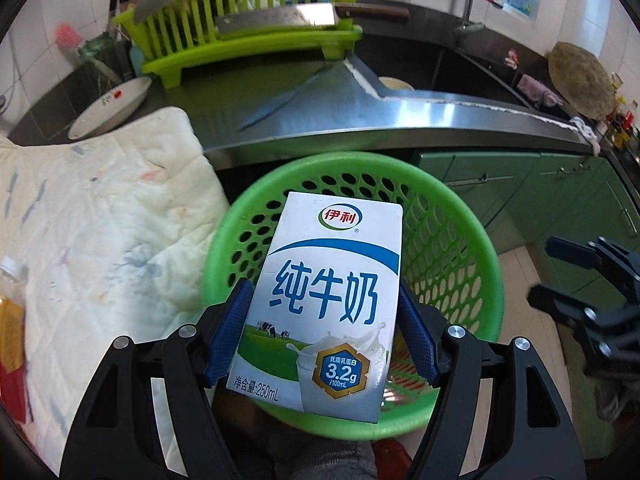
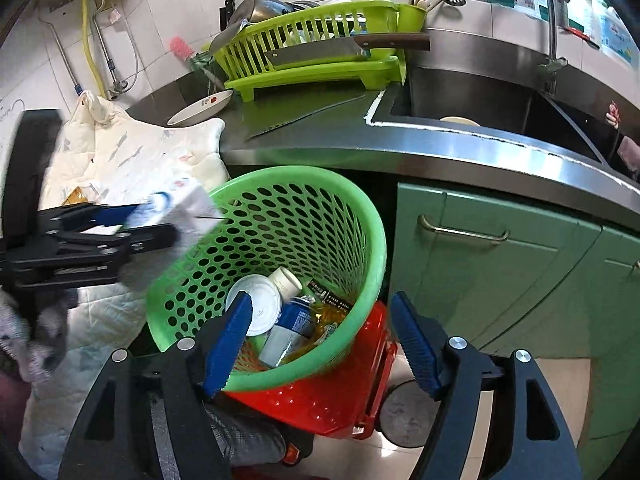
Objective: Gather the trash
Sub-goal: 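Carry the milk carton over the basket and open the left tool, then move both tools back over the cans and cups on the cloth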
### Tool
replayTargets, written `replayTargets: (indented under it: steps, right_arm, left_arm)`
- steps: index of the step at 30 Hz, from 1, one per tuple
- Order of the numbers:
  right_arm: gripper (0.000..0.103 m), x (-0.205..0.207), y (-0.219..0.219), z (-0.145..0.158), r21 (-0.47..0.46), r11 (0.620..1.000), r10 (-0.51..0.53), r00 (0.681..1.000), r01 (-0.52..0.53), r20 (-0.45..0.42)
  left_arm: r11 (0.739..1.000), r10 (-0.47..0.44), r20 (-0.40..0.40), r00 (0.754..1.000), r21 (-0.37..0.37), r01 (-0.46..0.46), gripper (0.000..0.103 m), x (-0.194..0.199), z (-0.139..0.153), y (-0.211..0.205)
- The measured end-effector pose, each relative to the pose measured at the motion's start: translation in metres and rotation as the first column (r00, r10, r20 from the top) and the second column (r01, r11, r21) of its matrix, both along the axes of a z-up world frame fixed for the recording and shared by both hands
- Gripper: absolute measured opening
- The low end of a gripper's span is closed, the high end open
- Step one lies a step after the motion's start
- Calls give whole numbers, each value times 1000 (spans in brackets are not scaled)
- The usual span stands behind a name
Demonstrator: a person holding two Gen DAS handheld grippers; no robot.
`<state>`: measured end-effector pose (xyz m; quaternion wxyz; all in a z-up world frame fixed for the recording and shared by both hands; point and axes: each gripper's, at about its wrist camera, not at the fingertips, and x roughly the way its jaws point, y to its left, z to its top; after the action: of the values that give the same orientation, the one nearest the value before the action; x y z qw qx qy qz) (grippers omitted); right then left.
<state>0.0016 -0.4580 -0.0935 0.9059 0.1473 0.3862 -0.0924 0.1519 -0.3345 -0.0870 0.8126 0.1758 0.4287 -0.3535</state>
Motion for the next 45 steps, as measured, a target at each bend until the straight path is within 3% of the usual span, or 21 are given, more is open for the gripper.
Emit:
replayTargets:
  steps: [4, 6, 12, 21, 28, 36, 45]
  right_arm:
    - [69, -3, 2, -3, 13, 1000, 12, 1000, -12, -2]
    - [69, -3, 4, -5, 22, 1000, 18, 1000, -18, -1]
    - [69, -2, 8, -8, 33, 999, 33, 999, -33, -5]
    - [69, -1, 30, 9, 24, 997, 72, 997, -73, 32]
    - [72, 12, 59, 20, 10, 990, 138, 989, -138, 54]
    - [74, 38, 100, 29, 8, 971, 236, 969, -237, 67]
    - [75, 64, 146, 38, 3, 942, 333, 939, -335, 81]
  left_arm:
    - [1000, 12, -36, 999, 6, -12, 72, 9, -16, -7]
    - [1000, 24, -42, 999, -7, -24, 80, 13, -21, -5]
    - [998, 48, -60, 997, -29, -50, 81, 15, -27, 7]
    - [992, 115, -1, 993, -48, -115, 81, -1, 2, 61]
    - [972, 227, 35, 973, -67, -224, 81, -12, 27, 118]
    - [915, 400, 95, 912, -88, -393, 81, -15, 55, 201]
    - [809, 587, 171, 791, -137, -571, 81, -4, 92, 300]
